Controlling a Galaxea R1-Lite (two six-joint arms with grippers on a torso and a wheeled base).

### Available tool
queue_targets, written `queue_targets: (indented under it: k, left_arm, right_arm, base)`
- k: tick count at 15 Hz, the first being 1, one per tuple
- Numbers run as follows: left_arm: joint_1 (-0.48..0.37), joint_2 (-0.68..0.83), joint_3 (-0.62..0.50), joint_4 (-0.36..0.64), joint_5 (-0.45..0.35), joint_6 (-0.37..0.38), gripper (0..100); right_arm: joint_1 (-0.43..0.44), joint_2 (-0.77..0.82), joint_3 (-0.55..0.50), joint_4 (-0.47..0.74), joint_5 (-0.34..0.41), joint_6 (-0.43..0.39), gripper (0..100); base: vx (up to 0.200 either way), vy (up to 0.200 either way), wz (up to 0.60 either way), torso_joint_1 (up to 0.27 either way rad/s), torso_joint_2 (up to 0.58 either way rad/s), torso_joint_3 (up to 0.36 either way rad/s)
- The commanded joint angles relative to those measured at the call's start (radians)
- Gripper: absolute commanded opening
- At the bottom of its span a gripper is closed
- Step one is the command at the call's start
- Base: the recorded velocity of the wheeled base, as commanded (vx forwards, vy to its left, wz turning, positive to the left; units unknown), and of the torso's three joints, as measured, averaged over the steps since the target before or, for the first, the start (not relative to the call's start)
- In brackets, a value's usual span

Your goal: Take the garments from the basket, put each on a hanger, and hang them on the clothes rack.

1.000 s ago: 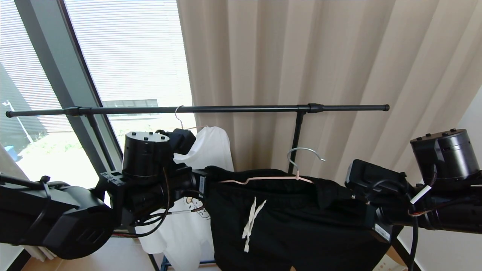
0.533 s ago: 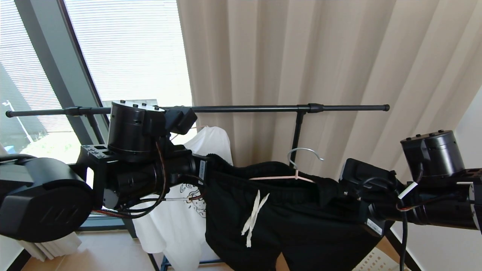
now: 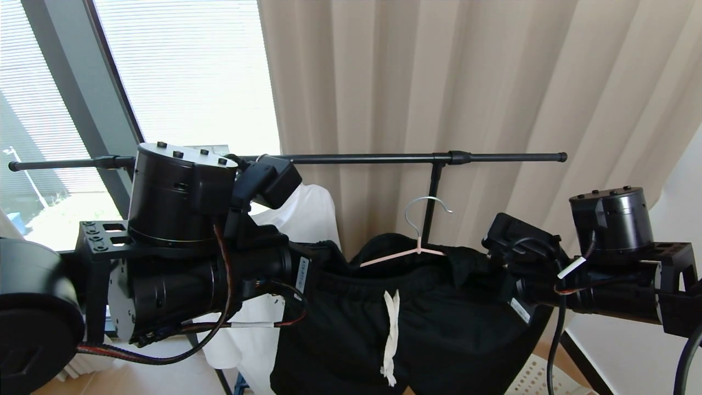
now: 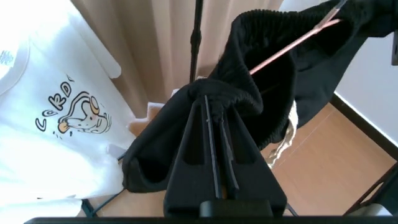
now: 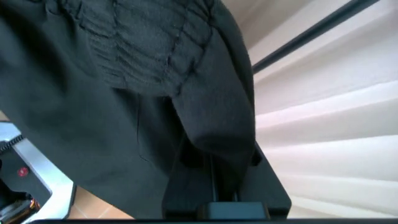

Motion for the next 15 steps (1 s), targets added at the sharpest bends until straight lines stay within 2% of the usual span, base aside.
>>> queue_targets:
  k: [1, 3, 4, 6, 7, 12, 15]
  left_arm:
    - [-0.011, -0.015, -0.001, -0.002, -0.001, -0.002, 0]
    - [-0.021, -0.012, -0.004, -0.005, -0.001, -0.008, 0]
    - [-0.021, -0.012, -0.006, -0.005, -0.001, -0.008, 0]
    - [-0.021, -0.009, -0.030, -0.009, 0.002, -0.016, 0]
    - [-0.020, -0.009, -0.066, -0.008, 0.009, -0.052, 0]
    - [-0.014, -0.011, -0.136, -0.003, 0.010, -0.123, 0]
    - [-0.015, -0.008, -0.107, -0.003, 0.012, -0.125, 0]
  right_arm:
    - [0.010, 0.010, 0.011, -0.017, 0.011, 0.005, 0]
    - [0.013, 0.009, 0.047, -0.081, 0.084, 0.005, 0]
    - [0.015, 0.010, 0.048, -0.084, 0.087, 0.005, 0]
    - [0.015, 0.012, 0.077, -0.136, 0.146, 0.005, 0]
    - [0.013, 0.012, 0.102, -0.168, 0.186, 0.001, 0]
    - [0.015, 0.033, 0.117, -0.181, 0.182, -0.018, 0]
    - [0.015, 0.029, 0.086, -0.184, 0.191, 0.028, 0]
  base:
    - [0.000, 0.000, 0.00, 0.000, 0.00, 0.000]
    - [0.000, 0.000, 0.00, 0.000, 0.00, 0.000]
    - [0.000, 0.000, 0.00, 0.000, 0.00, 0.000]
    - [0.000, 0.000, 0.00, 0.000, 0.00, 0.000]
    - [0.000, 0.000, 0.00, 0.000, 0.00, 0.000]
    - [0.000, 0.000, 0.00, 0.000, 0.00, 0.000]
    - [0.000, 0.000, 0.00, 0.000, 0.00, 0.000]
